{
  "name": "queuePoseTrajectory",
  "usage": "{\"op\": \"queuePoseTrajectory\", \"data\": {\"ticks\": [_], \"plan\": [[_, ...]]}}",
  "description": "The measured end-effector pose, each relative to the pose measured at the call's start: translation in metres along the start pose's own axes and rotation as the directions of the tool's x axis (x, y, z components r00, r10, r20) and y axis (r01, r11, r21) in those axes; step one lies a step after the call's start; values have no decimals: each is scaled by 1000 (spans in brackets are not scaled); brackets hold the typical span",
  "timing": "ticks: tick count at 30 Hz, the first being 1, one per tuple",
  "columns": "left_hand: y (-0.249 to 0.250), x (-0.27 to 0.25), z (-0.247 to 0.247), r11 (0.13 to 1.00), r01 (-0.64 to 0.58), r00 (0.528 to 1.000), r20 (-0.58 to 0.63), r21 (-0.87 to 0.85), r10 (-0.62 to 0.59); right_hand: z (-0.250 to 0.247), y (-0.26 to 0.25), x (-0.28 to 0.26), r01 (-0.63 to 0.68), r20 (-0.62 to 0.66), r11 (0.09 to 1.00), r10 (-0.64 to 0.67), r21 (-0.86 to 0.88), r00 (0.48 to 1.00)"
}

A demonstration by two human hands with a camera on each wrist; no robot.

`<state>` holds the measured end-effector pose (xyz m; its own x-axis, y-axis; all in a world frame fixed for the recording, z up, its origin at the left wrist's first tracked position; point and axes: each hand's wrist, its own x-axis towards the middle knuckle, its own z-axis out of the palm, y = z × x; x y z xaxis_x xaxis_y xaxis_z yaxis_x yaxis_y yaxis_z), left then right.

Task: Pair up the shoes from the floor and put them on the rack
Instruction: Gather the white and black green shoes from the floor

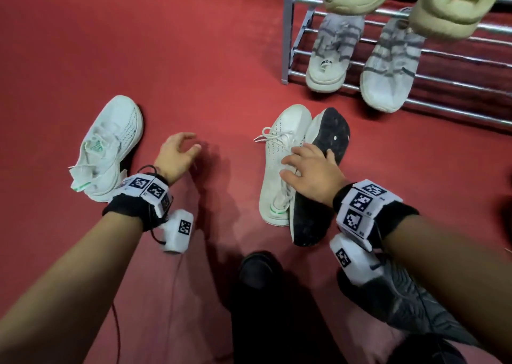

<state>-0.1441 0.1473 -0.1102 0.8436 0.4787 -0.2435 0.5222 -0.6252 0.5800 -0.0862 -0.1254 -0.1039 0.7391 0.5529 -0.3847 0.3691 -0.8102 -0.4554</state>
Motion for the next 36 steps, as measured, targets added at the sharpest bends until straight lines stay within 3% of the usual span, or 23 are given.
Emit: {"op": "queuePoseTrajectory", "data": {"ticks": [2, 5, 8, 11, 14, 18, 23, 30, 36], "plan": [[-27, 9, -18, 989, 25, 982, -189, 145, 3, 2, -5, 7, -21, -35, 1000, 21, -11, 999], [-59, 11, -42, 927, 229, 921, -375, 298, -107, 8, -15, 16, -79, -51, 997, 78, -26, 996], [-96, 11, -55, 812, 494, 852, -360, 310, -380, 19, -24, 24, -140, -48, 986, 136, -93, 990], [-124, 8, -60, 753, 571, 819, -299, 328, -490, 25, -27, 27, -171, -73, 975, 163, -138, 984], [-132, 9, -60, 767, 534, 841, -322, 356, -436, 28, -29, 29, -181, -61, 967, 173, -182, 983], [-127, 10, -59, 761, 539, 834, -350, 360, -425, 30, -32, 30, -181, -50, 960, 174, -213, 983], [-110, 7, -50, 790, 482, 873, -278, 378, -400, 27, -31, 25, -172, -61, 960, 162, -223, 985], [-71, -22, -10, 855, 233, 970, -171, 464, -172, 16, -16, 11, -174, -214, 985, 167, -15, 963], [-26, -40, 35, 879, 39, 999, -49, 475, -17, -1, 10, -10, -157, -247, 987, 159, 27, 956]]}}
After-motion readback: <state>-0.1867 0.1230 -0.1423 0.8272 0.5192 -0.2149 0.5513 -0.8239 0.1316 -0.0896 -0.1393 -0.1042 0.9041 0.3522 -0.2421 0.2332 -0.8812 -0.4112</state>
